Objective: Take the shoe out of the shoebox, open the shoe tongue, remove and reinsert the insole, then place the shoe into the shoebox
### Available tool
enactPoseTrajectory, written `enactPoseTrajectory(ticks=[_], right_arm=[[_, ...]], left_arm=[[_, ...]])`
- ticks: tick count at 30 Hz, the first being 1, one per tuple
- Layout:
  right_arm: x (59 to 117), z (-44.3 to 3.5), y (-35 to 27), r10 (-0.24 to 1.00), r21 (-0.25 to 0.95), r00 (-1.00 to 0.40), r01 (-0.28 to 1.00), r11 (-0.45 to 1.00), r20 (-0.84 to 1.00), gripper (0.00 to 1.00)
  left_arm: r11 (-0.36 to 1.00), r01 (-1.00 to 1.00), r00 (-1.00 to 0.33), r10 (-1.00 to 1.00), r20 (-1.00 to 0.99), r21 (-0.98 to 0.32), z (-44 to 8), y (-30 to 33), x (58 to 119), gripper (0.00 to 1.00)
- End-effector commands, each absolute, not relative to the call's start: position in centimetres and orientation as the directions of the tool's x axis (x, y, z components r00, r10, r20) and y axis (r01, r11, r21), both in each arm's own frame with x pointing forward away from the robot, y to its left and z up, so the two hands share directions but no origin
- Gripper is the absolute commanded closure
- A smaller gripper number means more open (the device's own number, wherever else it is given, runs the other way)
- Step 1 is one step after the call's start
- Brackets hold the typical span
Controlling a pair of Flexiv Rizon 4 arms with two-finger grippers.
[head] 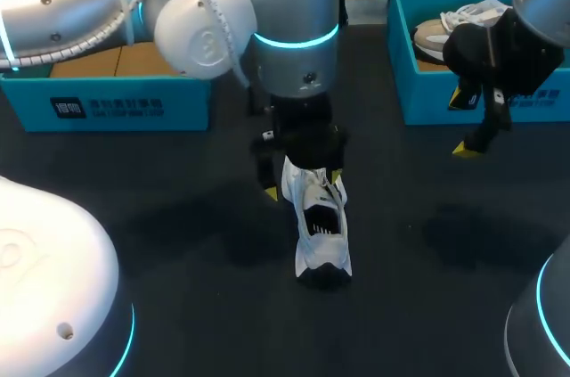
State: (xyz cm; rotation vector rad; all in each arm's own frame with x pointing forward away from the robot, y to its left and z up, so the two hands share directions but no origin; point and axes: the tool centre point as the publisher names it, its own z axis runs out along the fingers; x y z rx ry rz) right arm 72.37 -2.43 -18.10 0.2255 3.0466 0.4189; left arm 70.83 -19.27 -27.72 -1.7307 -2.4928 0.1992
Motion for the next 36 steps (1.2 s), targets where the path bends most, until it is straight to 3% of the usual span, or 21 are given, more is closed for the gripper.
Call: enactPoseTrajectory(ticks=[1,10,19,25,36], right_arm=[[72.5,-18.2,-2.3,0.153,0.270,-0.988,0.137,0.953,-0.036,0.00],[72.5,-18.2,-2.3,0.153,0.270,-0.988,0.137,0.953,-0.036,0.00],[72.5,-18.2,-2.3,0.153,0.270,-0.988,0.137,0.953,-0.036,0.00],[72.5,-18.2,-2.3,0.153,0.270,-0.988,0.137,0.953,-0.036,0.00],[72.5,-18.2,-2.3,0.153,0.270,-0.988,0.137,0.953,-0.036,0.00]], left_arm=[[0.537,0.823,-0.553,0.832,-0.047,-0.184,-26.9,-17.5,69.4,0.00],[0.803,0.564,-0.822,0.568,-0.036,-0.193,-24.7,-15.9,67.5,0.00],[0.956,0.292,-0.956,0.292,0.000,0.020,-25.6,-16.9,67.1,0.00],[0.992,0.076,-0.995,0.083,-0.061,0.100,-26.1,-17.2,66.5,0.00],[0.998,-0.050,-0.995,-0.047,-0.086,0.031,-27.9,-18.3,64.4,0.00]])
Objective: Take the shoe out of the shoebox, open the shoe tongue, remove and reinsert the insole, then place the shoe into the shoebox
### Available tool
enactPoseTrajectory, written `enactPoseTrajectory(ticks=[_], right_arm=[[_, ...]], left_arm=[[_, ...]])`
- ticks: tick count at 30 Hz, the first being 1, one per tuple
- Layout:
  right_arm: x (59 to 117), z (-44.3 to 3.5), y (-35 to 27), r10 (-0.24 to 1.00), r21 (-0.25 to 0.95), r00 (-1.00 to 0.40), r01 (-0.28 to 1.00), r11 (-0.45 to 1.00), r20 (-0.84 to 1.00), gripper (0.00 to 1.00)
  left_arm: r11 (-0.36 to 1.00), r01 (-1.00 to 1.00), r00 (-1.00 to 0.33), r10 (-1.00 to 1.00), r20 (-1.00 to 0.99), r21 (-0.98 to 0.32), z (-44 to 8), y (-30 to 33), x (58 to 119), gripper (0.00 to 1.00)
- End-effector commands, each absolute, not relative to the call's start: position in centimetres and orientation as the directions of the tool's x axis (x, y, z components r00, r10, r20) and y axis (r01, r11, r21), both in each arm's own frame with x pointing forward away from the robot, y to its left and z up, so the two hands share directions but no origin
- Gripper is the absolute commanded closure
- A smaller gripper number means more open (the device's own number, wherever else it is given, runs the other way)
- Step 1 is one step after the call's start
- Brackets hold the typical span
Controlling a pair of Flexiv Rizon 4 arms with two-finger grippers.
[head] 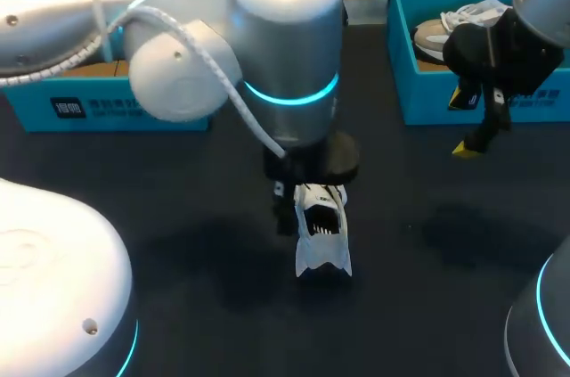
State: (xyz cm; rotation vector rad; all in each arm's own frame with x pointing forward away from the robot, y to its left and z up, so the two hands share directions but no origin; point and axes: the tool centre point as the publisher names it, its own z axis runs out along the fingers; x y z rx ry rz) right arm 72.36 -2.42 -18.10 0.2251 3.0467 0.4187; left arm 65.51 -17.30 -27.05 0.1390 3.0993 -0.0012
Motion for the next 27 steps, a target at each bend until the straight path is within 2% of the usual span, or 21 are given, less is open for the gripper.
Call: enactPoseTrajectory(ticks=[1,27], right_arm=[[72.5,-18.2,-2.3,0.153,0.270,-0.988,0.137,0.953,-0.036,0.00],[72.5,-18.2,-2.3,0.153,0.270,-0.988,0.137,0.953,-0.036,0.00]], left_arm=[[0.999,-0.046,-0.995,-0.043,-0.086,0.027,-28.1,-18.4,64.2,0.00],[0.997,0.039,-0.991,0.030,-0.130,-0.063,-34.2,-21.4,62.8,0.00]])
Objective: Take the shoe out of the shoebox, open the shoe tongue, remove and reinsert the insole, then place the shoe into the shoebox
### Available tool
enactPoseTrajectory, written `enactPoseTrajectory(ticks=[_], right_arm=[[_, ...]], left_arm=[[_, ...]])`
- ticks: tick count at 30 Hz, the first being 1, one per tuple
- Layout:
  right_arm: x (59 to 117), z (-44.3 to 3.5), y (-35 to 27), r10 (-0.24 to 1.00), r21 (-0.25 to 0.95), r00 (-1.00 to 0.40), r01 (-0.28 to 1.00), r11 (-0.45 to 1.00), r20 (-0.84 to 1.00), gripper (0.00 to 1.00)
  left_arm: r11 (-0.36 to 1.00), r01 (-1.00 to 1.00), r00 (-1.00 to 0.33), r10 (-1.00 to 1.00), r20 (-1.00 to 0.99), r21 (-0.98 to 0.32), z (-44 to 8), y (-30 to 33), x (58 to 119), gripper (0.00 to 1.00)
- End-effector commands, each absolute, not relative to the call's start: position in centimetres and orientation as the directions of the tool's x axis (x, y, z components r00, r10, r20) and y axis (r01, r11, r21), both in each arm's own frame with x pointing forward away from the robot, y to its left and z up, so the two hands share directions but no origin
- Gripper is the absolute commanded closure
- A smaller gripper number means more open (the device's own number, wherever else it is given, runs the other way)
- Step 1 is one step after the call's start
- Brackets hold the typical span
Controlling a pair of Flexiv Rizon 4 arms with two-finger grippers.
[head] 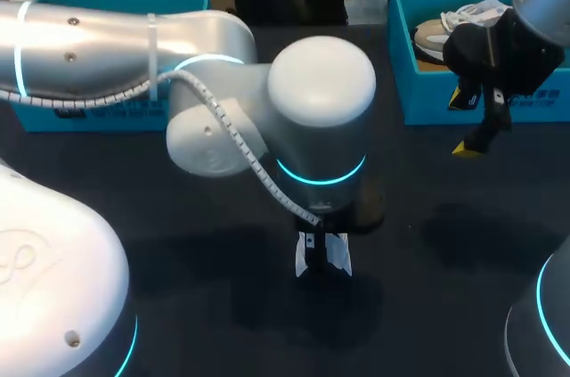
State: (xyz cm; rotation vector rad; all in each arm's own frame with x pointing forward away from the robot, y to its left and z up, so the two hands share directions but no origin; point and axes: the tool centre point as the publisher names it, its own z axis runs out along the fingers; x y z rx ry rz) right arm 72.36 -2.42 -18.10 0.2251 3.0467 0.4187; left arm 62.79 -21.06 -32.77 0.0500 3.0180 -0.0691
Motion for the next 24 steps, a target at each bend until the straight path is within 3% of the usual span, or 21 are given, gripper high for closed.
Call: enactPoseTrajectory(ticks=[1,7,24], right_arm=[[72.5,-18.2,-2.3,0.153,0.270,-0.988,0.137,0.953,-0.036,0.00],[72.5,-18.2,-2.3,0.153,0.270,-0.988,0.137,0.953,-0.036,0.00],[72.5,-18.2,-2.3,0.153,0.270,-0.988,0.137,0.953,-0.036,0.00]], left_arm=[[0.997,0.038,-0.991,0.029,-0.132,-0.066,-34.5,-21.4,62.7,0.03],[0.997,0.048,-0.990,0.040,-0.135,-0.061,-36.1,-21.8,62.9,0.00],[0.997,0.053,-0.990,0.044,-0.137,-0.061,-38.6,-22.8,63.4,0.12]])
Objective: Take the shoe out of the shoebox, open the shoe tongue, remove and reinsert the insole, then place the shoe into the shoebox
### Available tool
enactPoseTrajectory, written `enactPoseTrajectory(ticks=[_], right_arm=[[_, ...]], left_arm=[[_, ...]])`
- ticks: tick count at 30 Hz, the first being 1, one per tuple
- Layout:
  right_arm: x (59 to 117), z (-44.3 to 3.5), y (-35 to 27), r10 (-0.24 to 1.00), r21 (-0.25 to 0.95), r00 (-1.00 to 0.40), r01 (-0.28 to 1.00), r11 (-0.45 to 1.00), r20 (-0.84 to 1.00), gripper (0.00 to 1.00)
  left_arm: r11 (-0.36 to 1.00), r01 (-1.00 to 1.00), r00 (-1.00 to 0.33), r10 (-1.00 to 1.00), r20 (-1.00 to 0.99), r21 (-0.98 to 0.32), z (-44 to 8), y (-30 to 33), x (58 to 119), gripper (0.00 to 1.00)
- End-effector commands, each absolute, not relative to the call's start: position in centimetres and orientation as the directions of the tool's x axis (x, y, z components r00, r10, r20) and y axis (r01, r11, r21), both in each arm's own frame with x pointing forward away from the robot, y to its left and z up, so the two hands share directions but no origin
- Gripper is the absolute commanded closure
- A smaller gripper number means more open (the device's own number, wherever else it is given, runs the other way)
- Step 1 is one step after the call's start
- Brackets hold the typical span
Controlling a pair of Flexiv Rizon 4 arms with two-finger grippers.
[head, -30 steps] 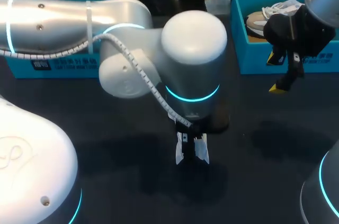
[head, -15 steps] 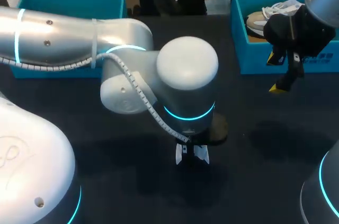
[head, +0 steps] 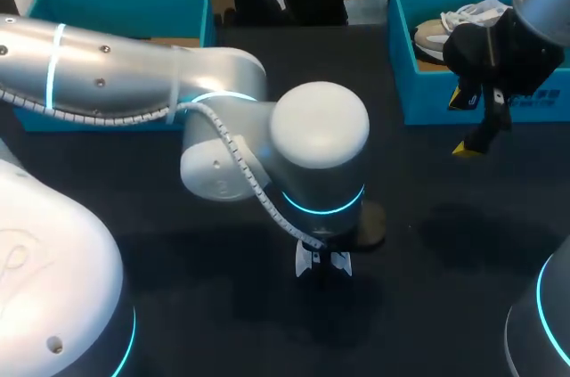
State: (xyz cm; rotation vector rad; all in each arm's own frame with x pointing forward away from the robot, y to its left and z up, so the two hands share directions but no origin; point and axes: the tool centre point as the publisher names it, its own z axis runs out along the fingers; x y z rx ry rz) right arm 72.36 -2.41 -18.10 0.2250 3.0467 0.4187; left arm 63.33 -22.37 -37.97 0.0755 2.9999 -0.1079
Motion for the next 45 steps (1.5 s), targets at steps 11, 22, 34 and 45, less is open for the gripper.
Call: enactPoseTrajectory(ticks=[11,22,34,45], right_arm=[[72.5,-18.2,-2.3,0.153,0.270,-0.988,0.137,0.953,-0.036,0.00],[72.5,-18.2,-2.3,0.153,0.270,-0.988,0.137,0.953,-0.036,0.00],[72.5,-18.2,-2.3,0.153,0.270,-0.988,0.137,0.953,-0.036,0.00],[72.5,-18.2,-2.3,0.153,0.270,-0.988,0.137,0.953,-0.036,0.00]], left_arm=[[0.998,0.040,-0.995,0.036,-0.097,-0.043,-39.9,-22.5,63.5,0.38],[0.999,0.031,-0.999,0.030,-0.023,-0.032,-40.5,-21.9,62.7,0.82],[0.998,0.051,-0.995,0.049,0.092,0.019,-37.4,-20.9,61.3,1.00],[0.994,0.098,-0.993,0.095,0.069,0.043,-28.3,-19.2,61.1,1.00]])
